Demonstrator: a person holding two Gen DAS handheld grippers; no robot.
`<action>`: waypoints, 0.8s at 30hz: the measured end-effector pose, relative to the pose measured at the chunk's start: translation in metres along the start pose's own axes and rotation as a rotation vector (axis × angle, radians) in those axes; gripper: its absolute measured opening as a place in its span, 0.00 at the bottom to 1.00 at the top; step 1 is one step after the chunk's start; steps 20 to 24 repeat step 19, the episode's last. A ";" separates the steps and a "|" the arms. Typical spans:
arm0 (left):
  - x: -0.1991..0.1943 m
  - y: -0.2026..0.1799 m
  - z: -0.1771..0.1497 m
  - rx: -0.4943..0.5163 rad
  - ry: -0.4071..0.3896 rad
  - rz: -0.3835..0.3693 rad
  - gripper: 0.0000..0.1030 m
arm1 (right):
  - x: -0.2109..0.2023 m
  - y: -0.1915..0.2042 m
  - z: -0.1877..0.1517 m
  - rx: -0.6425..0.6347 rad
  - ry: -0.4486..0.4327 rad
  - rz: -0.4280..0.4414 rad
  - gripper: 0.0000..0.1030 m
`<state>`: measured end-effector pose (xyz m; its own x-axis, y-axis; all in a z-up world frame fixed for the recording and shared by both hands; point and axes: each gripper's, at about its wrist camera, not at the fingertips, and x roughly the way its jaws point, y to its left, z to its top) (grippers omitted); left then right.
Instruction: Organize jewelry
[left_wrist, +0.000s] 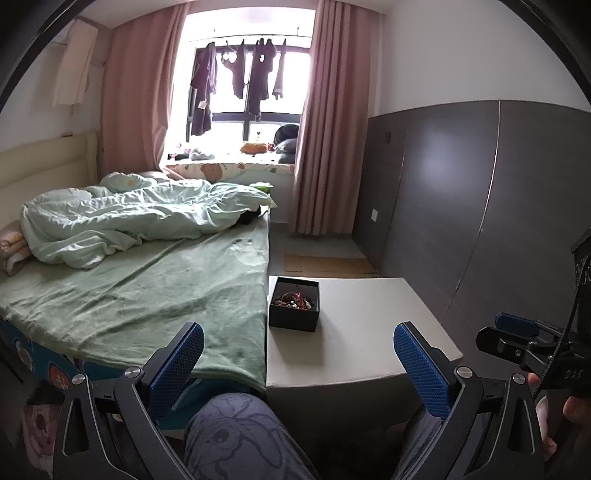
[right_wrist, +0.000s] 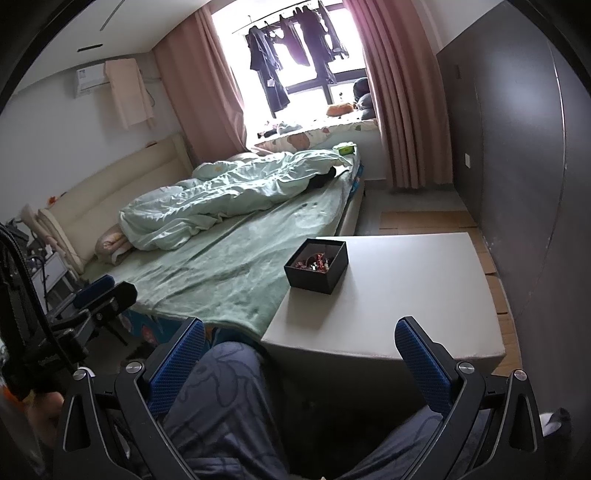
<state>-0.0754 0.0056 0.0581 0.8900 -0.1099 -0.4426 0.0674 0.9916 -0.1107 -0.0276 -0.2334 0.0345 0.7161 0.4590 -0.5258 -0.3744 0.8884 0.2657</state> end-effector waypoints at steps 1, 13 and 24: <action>-0.001 0.000 0.000 -0.001 -0.001 0.000 1.00 | 0.000 0.000 0.000 0.000 0.001 -0.004 1.00; -0.007 -0.001 -0.001 0.001 -0.006 0.005 1.00 | -0.007 0.001 -0.001 -0.010 0.000 -0.025 1.00; -0.015 0.000 -0.002 0.004 -0.034 0.029 1.00 | -0.008 0.003 -0.001 -0.007 0.000 -0.025 1.00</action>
